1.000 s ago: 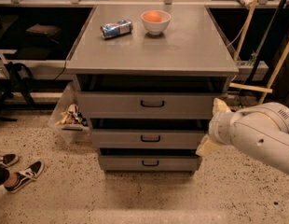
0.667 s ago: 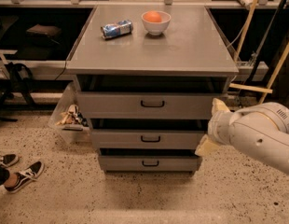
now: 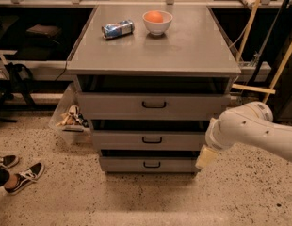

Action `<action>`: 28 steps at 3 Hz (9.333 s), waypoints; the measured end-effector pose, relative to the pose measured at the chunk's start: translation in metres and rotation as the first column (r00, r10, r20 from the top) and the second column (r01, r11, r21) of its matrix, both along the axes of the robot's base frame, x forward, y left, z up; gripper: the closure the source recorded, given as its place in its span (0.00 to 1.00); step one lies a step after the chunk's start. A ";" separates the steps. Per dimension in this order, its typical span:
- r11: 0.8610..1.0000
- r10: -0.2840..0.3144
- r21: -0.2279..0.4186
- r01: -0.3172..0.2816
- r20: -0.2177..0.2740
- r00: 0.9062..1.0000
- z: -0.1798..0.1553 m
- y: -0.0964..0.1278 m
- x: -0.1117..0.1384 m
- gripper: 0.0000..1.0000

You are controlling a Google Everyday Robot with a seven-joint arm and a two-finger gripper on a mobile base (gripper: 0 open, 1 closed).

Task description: Open middle drawer

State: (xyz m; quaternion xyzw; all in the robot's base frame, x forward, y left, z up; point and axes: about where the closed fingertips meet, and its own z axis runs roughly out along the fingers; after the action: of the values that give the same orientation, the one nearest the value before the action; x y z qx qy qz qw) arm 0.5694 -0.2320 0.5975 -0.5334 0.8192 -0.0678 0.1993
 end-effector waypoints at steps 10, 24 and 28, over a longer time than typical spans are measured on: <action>0.984 -0.040 0.178 0.031 0.049 0.998 -0.163 0.058 0.151 0.00; 0.980 -0.071 0.193 0.055 0.074 0.995 -0.175 0.046 0.135 1.00; 0.978 -0.075 0.201 0.059 0.074 0.994 -0.173 0.044 0.125 1.00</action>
Offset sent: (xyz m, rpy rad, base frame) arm 0.0257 -0.0012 -0.0510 0.0228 0.0827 0.0039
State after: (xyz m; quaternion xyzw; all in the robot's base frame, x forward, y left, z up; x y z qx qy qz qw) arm 0.6943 -0.1876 0.4243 -0.4798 0.8308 -0.0141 0.2819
